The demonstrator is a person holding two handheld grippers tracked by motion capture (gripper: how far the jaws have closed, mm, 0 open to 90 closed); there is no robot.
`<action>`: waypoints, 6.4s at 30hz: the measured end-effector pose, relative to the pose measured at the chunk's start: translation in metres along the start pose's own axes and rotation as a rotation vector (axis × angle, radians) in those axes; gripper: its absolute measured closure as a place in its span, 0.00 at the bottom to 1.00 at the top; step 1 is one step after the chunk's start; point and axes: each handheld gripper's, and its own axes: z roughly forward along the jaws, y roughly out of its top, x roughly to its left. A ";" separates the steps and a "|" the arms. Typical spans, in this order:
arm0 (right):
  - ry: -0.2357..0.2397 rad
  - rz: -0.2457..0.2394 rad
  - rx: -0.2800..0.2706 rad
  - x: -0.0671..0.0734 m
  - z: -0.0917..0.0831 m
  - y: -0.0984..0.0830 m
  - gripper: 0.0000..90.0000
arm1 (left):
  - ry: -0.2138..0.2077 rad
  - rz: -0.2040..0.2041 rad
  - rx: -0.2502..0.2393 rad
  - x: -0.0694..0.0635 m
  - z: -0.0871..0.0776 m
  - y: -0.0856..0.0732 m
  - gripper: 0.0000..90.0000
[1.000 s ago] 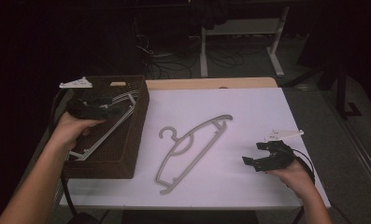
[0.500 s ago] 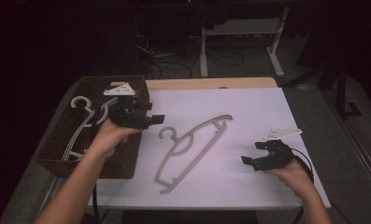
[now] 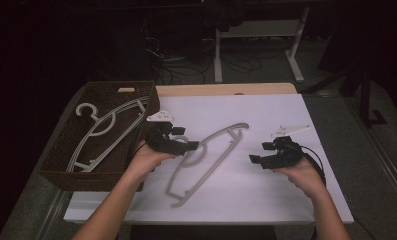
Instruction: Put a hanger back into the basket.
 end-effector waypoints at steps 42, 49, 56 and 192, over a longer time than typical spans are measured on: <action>-0.129 -0.034 0.112 -0.025 0.103 0.038 0.99 | 0.080 -0.010 0.175 0.004 0.027 -0.058 0.22; -0.130 -0.038 0.125 -0.025 0.104 0.037 0.99 | 0.109 -0.004 0.226 -0.003 0.031 -0.073 0.23; -0.132 -0.038 0.130 -0.025 0.105 0.037 0.99 | 0.124 -0.024 0.255 -0.004 0.032 -0.079 0.27; -0.087 0.010 -0.051 0.013 -0.008 -0.033 0.15 | 0.615 -0.064 0.217 0.170 -0.238 -0.027 0.91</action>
